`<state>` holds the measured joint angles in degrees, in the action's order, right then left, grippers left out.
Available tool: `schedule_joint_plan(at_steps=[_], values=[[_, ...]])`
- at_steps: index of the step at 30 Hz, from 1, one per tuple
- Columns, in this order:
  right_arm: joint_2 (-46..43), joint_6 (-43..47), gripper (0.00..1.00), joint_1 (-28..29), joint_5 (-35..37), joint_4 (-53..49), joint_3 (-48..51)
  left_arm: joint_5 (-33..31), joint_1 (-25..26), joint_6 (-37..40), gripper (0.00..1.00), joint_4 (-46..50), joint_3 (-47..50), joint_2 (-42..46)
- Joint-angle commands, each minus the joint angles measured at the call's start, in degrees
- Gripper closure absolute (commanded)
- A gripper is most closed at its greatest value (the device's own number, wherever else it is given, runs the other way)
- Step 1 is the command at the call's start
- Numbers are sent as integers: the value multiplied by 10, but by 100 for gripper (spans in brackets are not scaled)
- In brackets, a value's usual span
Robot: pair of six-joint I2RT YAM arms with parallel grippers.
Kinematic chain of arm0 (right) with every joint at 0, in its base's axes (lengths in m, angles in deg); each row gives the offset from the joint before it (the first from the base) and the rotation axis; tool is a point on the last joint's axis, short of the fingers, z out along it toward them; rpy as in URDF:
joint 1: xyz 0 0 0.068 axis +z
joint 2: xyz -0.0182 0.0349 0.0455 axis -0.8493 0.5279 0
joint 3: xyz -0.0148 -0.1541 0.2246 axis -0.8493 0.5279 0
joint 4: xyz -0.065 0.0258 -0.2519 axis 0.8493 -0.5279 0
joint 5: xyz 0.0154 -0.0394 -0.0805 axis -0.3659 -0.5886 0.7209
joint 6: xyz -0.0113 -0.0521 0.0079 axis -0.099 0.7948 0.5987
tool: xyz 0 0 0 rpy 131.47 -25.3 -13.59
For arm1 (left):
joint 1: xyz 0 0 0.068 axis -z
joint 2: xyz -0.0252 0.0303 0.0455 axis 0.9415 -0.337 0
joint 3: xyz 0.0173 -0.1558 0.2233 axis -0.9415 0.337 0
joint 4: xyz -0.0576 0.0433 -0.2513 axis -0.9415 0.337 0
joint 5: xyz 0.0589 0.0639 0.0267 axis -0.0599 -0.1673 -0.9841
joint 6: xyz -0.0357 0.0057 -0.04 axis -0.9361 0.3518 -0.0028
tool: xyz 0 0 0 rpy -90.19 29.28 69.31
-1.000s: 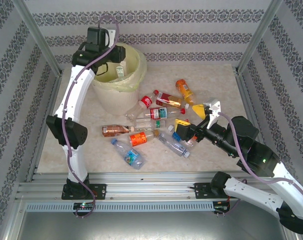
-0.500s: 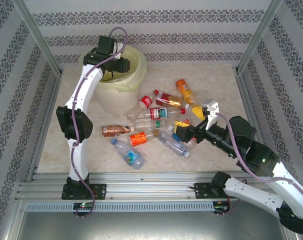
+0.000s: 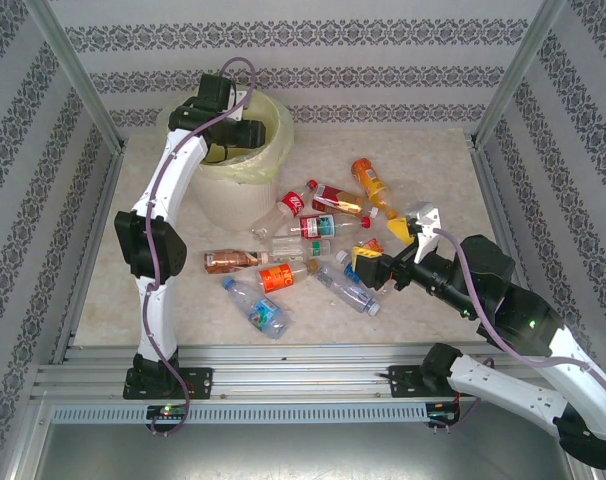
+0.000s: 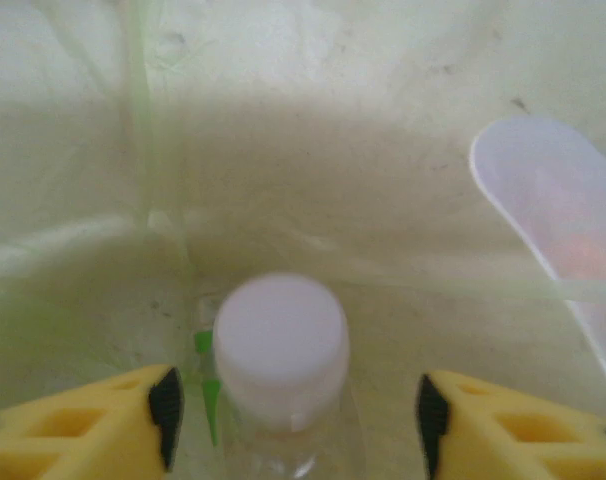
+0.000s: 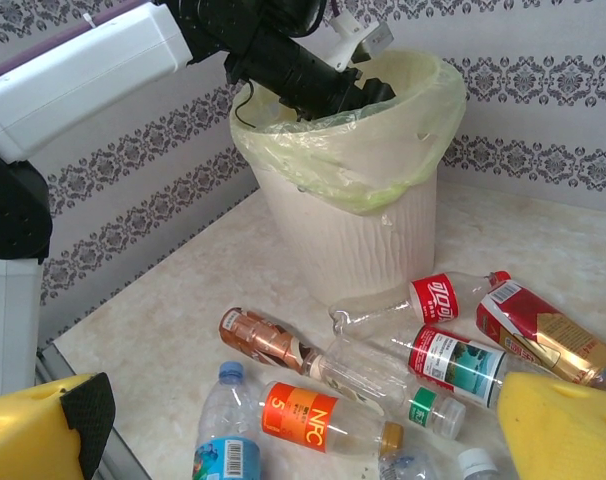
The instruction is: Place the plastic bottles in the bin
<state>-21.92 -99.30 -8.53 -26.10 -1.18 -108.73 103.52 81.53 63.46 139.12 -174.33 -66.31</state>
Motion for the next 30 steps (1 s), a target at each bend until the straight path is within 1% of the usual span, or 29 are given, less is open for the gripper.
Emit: schedule_joint_plan(at_steps=[1, 3, 6, 8, 12, 15, 17, 20, 26, 30], values=[[-5, -12, 2, -4, 14, -6, 7, -16, -4, -6, 24, 18, 0, 15], [-6, -13, 2, -4, 14, -7, 8, -7, -5, -4, 12, 19, 1, 21], [-5, -13, 2, -3, 18, -12, 7, -7, -5, 3, 0, 27, 1, 30], [-3, -13, 2, -4, 20, -16, 5, -8, -5, 11, 0, 29, 2, 39], [1, -15, 2, -4, 26, -29, 4, -25, -4, 19, 0, -4, 29, 72], [6, -19, 2, -4, 32, -44, 7, -33, -5, 40, 0, -4, 24, 88], [9, -26, 2, -3, 34, -52, 12, -49, -4, 39, 0, -6, 21, 100], [13, -36, 3, -4, 35, -64, 23, -43, -4, 37, 0, -5, 13, 118], [31, -48, 6, -4, 58, -112, 35, 2, -5, 26, 0, 3, 13, 165], [56, -60, 9, -4, 69, -155, 37, 51, -3, 12, 0, 24, 26, 201]])
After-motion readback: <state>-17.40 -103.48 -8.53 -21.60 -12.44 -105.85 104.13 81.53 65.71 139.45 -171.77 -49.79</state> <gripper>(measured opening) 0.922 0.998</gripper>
